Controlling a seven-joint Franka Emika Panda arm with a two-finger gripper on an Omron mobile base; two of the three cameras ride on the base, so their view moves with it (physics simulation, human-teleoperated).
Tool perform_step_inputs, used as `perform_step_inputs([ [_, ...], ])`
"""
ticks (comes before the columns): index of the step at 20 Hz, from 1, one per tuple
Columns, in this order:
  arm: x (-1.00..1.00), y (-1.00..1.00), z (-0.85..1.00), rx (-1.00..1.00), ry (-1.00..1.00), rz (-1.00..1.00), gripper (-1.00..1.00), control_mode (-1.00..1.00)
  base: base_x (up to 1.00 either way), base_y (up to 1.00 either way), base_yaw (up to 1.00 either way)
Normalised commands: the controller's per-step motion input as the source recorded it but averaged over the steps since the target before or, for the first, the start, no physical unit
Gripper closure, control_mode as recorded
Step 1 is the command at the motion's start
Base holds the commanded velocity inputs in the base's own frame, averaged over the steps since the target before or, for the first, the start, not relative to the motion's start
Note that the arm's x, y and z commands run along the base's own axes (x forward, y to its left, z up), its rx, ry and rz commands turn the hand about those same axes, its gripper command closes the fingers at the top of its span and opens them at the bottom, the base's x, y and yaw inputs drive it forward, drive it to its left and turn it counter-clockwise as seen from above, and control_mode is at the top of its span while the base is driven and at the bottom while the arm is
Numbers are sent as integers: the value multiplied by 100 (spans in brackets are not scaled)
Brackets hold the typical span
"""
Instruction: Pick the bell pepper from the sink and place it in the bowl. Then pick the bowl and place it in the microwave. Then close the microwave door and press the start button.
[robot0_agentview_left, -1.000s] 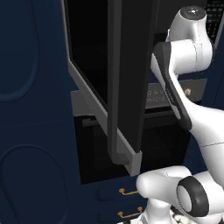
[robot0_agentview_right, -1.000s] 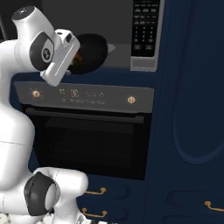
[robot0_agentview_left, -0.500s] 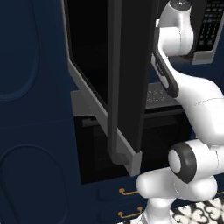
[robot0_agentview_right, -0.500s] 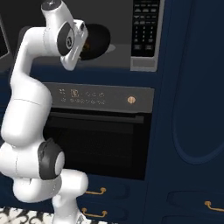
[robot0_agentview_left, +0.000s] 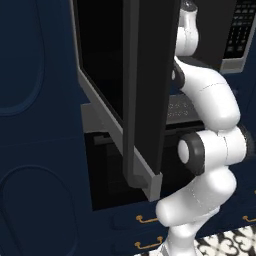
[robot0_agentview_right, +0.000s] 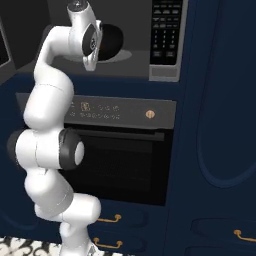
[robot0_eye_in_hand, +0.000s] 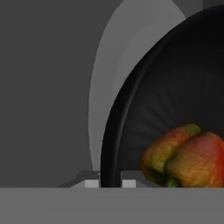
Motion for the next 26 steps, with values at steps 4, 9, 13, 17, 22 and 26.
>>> perform_step_inputs([
  [4,86,49,-34,-14,0,11,100,-100,0,0,0],
  [9,29,52,-18,-16,0,5,-100,-100,0,0,0],
  [13,-15,16,-18,-11,-11,1,-100,-100,0,0,0],
  [17,-90,0,-42,-9,-17,0,-100,-100,0,0,0],
  [22,-100,0,-55,-4,-13,2,-100,-100,0,0,0],
  [26,-100,5,-5,-6,-21,3,-100,-100,0,0,0],
])
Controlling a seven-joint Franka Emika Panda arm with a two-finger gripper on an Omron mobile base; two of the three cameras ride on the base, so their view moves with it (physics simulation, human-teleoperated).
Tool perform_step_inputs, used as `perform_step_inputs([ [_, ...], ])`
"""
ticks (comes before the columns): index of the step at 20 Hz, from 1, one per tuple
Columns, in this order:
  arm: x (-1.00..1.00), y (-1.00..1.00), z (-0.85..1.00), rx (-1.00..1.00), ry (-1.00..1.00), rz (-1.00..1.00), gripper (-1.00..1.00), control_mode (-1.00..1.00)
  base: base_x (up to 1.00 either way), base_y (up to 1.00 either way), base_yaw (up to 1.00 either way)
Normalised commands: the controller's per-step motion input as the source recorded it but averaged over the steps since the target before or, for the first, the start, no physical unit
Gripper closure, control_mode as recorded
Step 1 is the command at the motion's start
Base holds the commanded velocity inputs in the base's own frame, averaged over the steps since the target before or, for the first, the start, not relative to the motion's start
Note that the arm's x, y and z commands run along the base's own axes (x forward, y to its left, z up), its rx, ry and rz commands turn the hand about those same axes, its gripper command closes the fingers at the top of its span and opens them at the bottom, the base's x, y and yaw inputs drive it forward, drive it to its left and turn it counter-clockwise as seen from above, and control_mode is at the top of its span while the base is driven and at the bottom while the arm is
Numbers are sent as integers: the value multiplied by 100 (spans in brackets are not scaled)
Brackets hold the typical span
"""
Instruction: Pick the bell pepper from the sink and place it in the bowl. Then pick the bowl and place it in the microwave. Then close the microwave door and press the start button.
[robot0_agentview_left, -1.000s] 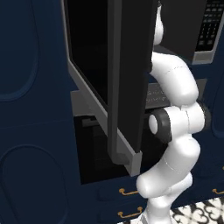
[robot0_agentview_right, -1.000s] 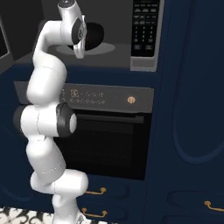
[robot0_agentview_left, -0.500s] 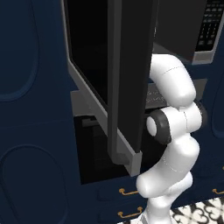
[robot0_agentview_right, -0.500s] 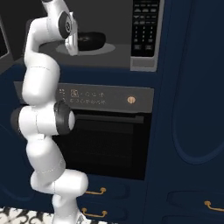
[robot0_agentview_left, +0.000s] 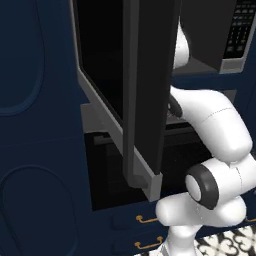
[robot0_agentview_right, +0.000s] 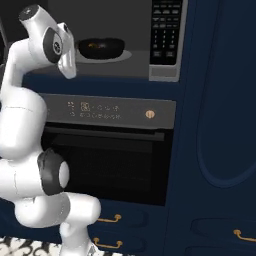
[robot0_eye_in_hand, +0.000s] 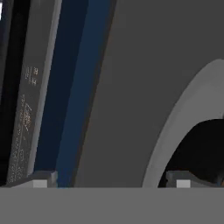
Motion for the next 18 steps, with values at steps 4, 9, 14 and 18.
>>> perform_step_inputs([
  [4,-89,7,20,-3,-17,0,-100,-100,0,0,0],
  [9,-100,36,-62,-6,-11,14,-100,-100,0,0,0],
  [14,-100,29,-100,-5,0,14,-100,-100,0,0,0],
  [18,-97,41,-85,-2,2,0,-100,-100,0,0,0],
])
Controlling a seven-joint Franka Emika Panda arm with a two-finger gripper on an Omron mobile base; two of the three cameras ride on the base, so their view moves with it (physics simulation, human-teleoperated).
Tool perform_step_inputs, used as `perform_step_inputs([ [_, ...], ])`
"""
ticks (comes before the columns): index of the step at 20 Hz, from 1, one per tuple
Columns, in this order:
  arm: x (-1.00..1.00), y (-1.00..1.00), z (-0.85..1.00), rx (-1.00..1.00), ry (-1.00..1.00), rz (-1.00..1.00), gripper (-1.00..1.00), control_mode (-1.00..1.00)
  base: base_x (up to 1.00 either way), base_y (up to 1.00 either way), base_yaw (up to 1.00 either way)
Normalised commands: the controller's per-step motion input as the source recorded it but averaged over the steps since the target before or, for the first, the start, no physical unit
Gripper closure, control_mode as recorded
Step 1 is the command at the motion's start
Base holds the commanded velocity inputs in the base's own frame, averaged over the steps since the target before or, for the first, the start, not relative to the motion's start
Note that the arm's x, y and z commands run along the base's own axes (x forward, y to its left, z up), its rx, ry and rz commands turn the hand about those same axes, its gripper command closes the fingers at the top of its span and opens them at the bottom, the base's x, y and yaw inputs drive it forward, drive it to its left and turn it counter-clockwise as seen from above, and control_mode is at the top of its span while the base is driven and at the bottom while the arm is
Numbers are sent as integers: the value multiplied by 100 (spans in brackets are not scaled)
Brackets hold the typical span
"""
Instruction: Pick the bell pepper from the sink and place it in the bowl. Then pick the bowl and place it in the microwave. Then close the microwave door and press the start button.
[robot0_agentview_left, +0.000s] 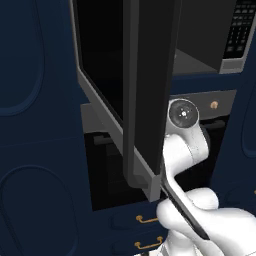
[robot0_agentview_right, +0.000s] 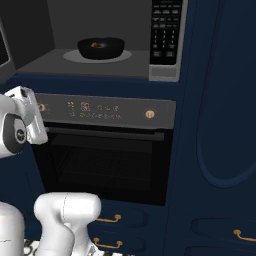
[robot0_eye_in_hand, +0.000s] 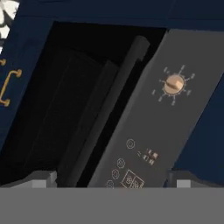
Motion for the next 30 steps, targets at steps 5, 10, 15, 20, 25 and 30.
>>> perform_step_inputs([
  [5,-99,43,-40,0,-4,0,-100,-100,0,0,0],
  [10,-82,30,-27,0,-2,2,-100,-100,0,0,0],
  [15,-80,27,-83,-1,0,1,-100,-100,0,0,0],
  [20,-66,41,-94,-7,-6,4,-100,-100,0,0,0],
  [25,-57,90,-37,-19,-35,5,-100,-100,0,0,0],
  [30,6,100,38,-12,-25,-11,-100,-100,0,0,0],
])
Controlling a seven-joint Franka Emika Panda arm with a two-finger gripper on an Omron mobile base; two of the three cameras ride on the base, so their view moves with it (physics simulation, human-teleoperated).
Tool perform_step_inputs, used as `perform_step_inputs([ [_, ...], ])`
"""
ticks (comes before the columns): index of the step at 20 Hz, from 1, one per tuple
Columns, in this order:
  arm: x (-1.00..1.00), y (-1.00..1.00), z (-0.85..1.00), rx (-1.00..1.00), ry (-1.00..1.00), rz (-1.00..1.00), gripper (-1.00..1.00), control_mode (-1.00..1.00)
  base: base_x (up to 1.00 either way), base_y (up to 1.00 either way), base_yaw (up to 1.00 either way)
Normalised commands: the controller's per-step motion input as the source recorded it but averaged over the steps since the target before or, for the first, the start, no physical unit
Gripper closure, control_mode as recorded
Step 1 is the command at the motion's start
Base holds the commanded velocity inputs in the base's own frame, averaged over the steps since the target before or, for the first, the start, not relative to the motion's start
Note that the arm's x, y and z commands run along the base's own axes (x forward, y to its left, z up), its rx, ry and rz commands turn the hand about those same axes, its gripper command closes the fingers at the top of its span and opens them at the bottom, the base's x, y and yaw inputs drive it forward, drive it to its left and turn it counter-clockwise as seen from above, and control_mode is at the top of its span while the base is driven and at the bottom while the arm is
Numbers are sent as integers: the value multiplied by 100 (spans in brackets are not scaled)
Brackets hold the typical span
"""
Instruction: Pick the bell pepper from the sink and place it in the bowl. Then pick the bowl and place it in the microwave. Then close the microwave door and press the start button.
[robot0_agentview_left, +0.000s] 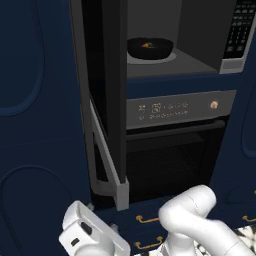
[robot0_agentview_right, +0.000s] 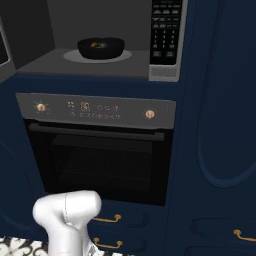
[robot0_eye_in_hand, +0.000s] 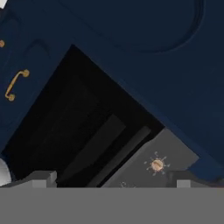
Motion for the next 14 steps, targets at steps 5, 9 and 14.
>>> perform_step_inputs([
  [5,22,100,43,-3,-11,-21,-100,-100,0,0,0],
  [9,1,100,35,0,-7,-17,-100,-100,0,0,0],
  [14,0,40,93,0,-5,-18,-100,-100,0,0,0],
])
